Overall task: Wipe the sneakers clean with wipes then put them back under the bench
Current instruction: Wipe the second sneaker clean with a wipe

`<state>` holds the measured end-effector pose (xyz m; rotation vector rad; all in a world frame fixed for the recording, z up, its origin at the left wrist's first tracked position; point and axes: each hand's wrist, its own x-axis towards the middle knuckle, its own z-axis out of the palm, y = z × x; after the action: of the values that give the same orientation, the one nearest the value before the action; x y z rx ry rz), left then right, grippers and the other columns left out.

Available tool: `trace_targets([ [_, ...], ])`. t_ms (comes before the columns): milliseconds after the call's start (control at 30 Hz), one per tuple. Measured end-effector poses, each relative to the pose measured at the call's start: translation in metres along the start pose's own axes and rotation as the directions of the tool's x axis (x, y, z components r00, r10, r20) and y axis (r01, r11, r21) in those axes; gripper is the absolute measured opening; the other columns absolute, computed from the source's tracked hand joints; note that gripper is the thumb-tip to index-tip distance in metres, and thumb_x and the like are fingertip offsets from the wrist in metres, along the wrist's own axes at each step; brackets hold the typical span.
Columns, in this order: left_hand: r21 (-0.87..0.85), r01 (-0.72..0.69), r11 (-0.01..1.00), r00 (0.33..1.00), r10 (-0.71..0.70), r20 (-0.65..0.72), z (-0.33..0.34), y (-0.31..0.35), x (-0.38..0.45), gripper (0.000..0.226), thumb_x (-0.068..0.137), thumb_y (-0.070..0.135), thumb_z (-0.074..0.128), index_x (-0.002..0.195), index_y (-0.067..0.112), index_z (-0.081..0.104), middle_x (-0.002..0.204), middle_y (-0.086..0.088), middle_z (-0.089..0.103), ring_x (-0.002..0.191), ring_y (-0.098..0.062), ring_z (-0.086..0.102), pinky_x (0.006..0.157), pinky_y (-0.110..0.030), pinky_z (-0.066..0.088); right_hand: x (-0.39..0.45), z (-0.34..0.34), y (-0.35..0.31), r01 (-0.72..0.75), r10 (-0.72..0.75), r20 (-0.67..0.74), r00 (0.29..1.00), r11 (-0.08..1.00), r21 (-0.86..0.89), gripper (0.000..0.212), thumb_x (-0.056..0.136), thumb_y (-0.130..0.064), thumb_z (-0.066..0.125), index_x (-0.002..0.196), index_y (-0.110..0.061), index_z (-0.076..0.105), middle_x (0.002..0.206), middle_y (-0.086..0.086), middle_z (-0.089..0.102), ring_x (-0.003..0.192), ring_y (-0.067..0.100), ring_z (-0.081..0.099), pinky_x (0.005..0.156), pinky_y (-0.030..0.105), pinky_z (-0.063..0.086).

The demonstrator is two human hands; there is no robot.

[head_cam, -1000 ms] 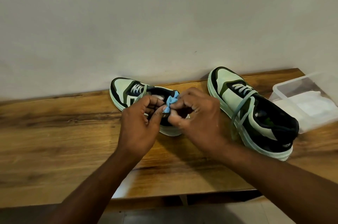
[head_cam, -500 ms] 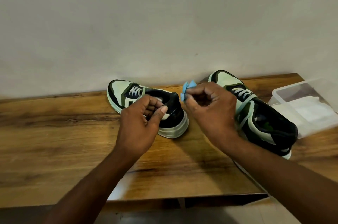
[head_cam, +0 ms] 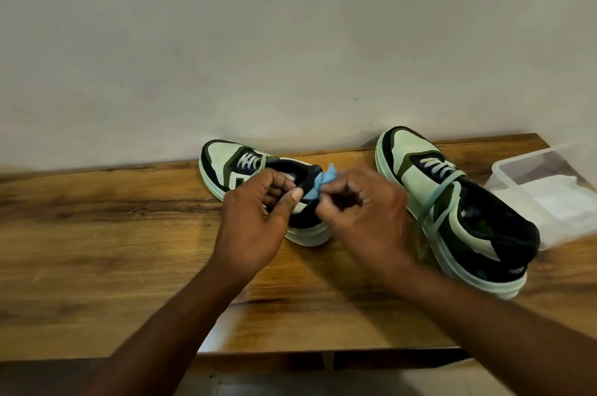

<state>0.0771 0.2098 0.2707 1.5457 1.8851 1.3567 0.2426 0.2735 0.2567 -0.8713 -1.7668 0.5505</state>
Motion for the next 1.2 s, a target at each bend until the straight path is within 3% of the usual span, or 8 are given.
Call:
trace_targets([
  [133,0.007,-0.008,1.000,1.000,0.007,0.028,-0.003,-0.001,0.003,0.009,0.096,0.016,0.074,0.091,0.024,0.070,0.081,0.012,0.072,0.073,-0.004,0.068,0.062,-0.021,0.056,-0.021,0.006,-0.009,0.213,-0.206,0.280,0.938,0.977,0.003,0.016,0.075,-0.002,0.083,0.087,-0.010,0.076,0.091,0.000,0.069,0.080,0.007,0.062,0.069,0.021,0.053],
  [300,-0.056,0.014,0.998,1.000,-0.013,0.027,-0.002,-0.003,0.003,0.009,0.096,0.016,0.074,0.091,0.022,0.070,0.079,0.011,0.072,0.072,-0.006,0.070,0.067,-0.036,0.064,0.011,-0.007,0.011,-0.087,0.083,-0.081,0.993,0.995,-0.055,0.014,0.076,-0.007,0.084,0.084,-0.017,0.076,0.083,-0.008,0.070,0.073,0.004,0.065,0.065,0.021,0.056],
  [500,0.004,-0.007,1.000,1.000,0.007,0.019,-0.002,-0.003,0.003,0.010,0.096,0.018,0.074,0.090,0.024,0.069,0.080,0.015,0.071,0.072,-0.003,0.068,0.061,-0.018,0.055,-0.025,0.009,-0.009,0.203,-0.189,0.263,0.946,0.979,-0.029,0.017,0.075,-0.003,0.083,0.086,-0.012,0.075,0.091,0.000,0.069,0.079,0.008,0.063,0.069,0.023,0.054],
  [700,-0.058,0.014,0.998,1.000,-0.012,0.022,-0.002,-0.004,0.004,0.009,0.097,0.016,0.073,0.092,0.023,0.070,0.080,0.009,0.072,0.074,-0.007,0.070,0.068,-0.038,0.064,0.011,-0.001,0.005,-0.122,0.122,-0.049,0.991,0.993,0.008,0.014,0.076,-0.004,0.081,0.084,-0.015,0.077,0.081,-0.007,0.071,0.071,0.006,0.067,0.063,0.017,0.053],
  [800,-0.045,0.002,0.999,1.000,-0.001,0.020,-0.002,-0.005,0.002,0.009,0.097,0.017,0.073,0.092,0.023,0.070,0.080,0.012,0.071,0.073,-0.006,0.069,0.067,-0.039,0.064,0.001,0.005,-0.006,-0.014,0.014,0.000,1.000,1.000,0.005,0.013,0.075,-0.003,0.080,0.084,-0.012,0.076,0.084,-0.004,0.070,0.073,0.008,0.066,0.064,0.028,0.056],
  [933,-0.035,-0.006,0.999,0.999,0.007,0.040,-0.004,-0.006,0.003,0.014,0.098,0.011,0.070,0.093,0.024,0.070,0.084,0.014,0.072,0.075,-0.004,0.069,0.067,-0.033,0.063,-0.013,0.006,-0.016,0.156,-0.151,0.186,0.971,0.988,-0.009,0.016,0.073,-0.001,0.082,0.085,-0.010,0.077,0.087,0.001,0.071,0.076,0.011,0.065,0.068,0.026,0.055],
  [1100,-0.085,0.006,0.996,1.000,-0.004,0.030,-0.002,-0.005,0.003,0.008,0.098,0.014,0.072,0.093,0.020,0.071,0.081,0.010,0.073,0.074,-0.007,0.071,0.067,-0.033,0.063,0.020,-0.007,0.005,-0.187,0.187,-0.053,0.981,0.982,0.017,0.016,0.076,-0.006,0.084,0.084,-0.018,0.078,0.081,-0.010,0.072,0.071,0.004,0.068,0.065,0.024,0.059],
  [1200,-0.067,-0.004,0.998,0.999,0.006,0.033,-0.002,-0.005,0.002,0.010,0.098,0.014,0.071,0.092,0.022,0.071,0.082,0.011,0.072,0.074,-0.005,0.070,0.065,-0.031,0.062,0.007,-0.004,-0.003,-0.061,0.061,0.018,0.998,0.998,0.012,0.014,0.076,-0.005,0.083,0.086,-0.015,0.078,0.085,-0.006,0.072,0.075,0.007,0.068,0.067,0.030,0.059],
])
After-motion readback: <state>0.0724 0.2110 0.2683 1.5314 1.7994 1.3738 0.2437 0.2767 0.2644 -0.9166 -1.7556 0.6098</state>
